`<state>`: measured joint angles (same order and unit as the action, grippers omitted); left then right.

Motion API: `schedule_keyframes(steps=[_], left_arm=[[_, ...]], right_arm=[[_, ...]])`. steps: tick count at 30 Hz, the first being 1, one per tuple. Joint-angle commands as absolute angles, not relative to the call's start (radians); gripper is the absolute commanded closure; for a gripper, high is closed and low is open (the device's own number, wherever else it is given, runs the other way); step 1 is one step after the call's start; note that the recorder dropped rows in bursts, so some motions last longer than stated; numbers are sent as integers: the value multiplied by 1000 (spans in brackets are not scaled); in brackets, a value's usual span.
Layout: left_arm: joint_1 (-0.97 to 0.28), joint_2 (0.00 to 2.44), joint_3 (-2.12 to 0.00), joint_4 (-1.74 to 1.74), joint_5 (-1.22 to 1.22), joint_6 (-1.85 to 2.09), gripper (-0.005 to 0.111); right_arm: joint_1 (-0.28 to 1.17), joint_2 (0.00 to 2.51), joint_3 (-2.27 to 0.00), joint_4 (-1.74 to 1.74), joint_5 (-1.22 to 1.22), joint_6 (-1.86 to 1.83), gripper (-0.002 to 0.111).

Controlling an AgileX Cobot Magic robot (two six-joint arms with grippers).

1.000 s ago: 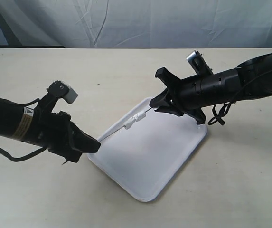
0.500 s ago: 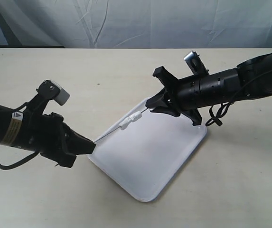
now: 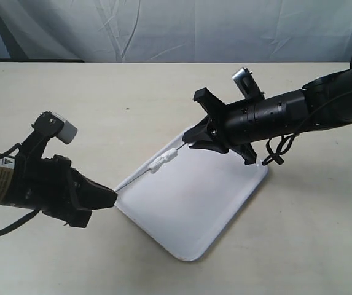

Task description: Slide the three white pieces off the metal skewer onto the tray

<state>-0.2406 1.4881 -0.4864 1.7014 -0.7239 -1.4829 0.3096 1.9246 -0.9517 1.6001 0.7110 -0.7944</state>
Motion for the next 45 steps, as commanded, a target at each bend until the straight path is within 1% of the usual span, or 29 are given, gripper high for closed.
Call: schedule_keyframes(steps=[1, 12, 27, 34, 45], left_arm=[[-242, 1452, -459, 1744, -741, -1491, 107], [-242, 1449, -441, 1744, -731, -1507, 107], [-242, 1449, -438, 1744, -717, -1507, 107], [-242, 1449, -439, 1744, -715, -1507, 107], [-242, 1462, -439, 1744, -710, -1507, 107]], right_arm=[[292, 1922, -950, 1601, 573, -820, 106], [291, 1917, -954, 1629, 513, -842, 106], [291, 1897, -954, 1635, 357, -842, 106], [291, 1895, -954, 1635, 369, -842, 106], [291, 1895, -954, 1630, 487, -916, 106]])
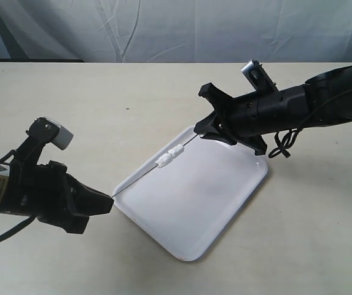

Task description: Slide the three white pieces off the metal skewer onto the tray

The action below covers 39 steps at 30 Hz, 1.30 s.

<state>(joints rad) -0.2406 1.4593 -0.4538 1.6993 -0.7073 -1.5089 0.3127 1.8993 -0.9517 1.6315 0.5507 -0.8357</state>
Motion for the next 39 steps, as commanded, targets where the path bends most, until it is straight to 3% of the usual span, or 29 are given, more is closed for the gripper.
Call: schedule_keyframes(steps=[1, 11, 15, 21, 26, 36, 39], left_arm=[[-242, 1464, -439, 1744, -710, -1509, 107], [-242, 1466, -439, 1744, -735, -1509, 106], [-242, 1466, -439, 1744, -735, -1509, 89], [-242, 1466, -439, 1744, -742, -1568, 89], [-242, 1492, -439, 1744, -791, -1624, 77], [-242, 1720, -503, 1744, -907, -1612, 77], [-294, 1731, -521, 1744, -879, -1611, 77]], right_arm=[[291, 1895, -954, 1630, 500, -928, 106], [302, 1895, -954, 1521, 562, -953, 106], [341, 1893, -954, 1518, 563, -973, 106], [350, 1879, -954, 1512, 568, -981, 106], [350, 1857, -984, 1535, 580, -998, 106], [350, 1857, -992, 1545, 591, -994, 106], [350, 1857, -992, 1554, 591, -994, 106]])
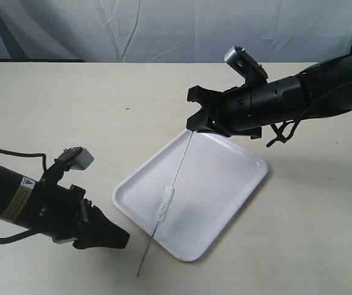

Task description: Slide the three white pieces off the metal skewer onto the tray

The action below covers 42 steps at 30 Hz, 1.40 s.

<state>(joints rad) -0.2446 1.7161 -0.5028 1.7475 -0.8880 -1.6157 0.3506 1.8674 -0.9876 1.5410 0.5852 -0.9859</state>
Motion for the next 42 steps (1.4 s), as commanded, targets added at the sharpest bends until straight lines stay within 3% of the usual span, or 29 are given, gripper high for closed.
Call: schedule_keyframes(steps=[1, 8, 34, 42], left_arm=[[-326, 1740, -526, 1744, -863, -1596, 76], [-401, 1786, -553, 1744, -805, -1588, 73], [-400, 1815, -572, 1744, -740, -1563, 73], [-400, 1815, -572, 1744, -758, -1563, 79]], right_arm=[[350, 1857, -992, 1556, 595, -994, 106], [350, 1857, -992, 1577, 634, -994, 106], [350, 1857, -992, 1581, 676, -994, 106], [350, 1857, -992, 1608, 688, -994, 106]])
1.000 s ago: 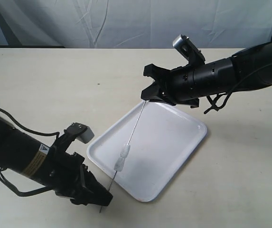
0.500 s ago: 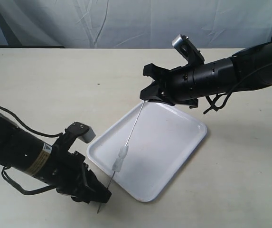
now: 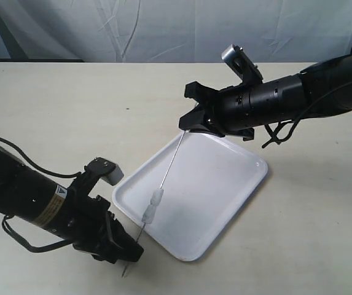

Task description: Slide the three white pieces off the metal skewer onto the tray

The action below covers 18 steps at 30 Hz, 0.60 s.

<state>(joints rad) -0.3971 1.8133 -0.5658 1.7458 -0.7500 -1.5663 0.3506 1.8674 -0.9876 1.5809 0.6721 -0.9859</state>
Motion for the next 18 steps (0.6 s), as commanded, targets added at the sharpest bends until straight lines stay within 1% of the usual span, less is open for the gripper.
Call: schedule_keyframes(steps=[1, 6, 8, 11, 12, 18], left_arm=[[-400, 1815, -572, 1744, -758, -1563, 80], [-400, 1815, -572, 1744, -758, -1563, 87], [-400, 1815, -572, 1744, -758, -1563, 92], [-400, 1815, -572, 1744, -749, -1558, 105], [-400, 1815, -572, 1744, -749, -1549, 107], [-400, 1815, -572, 1744, -749, -1539, 107]], right_arm=[[350, 1857, -992, 1608, 688, -994, 106], [350, 1857, -992, 1608, 691, -994, 106], [350, 1857, -992, 1608, 693, -994, 106], [350, 1857, -992, 1608, 693, -994, 106], [350, 1857, -992, 1608, 693, -994, 106], [350, 1857, -992, 1605, 693, -994, 106]])
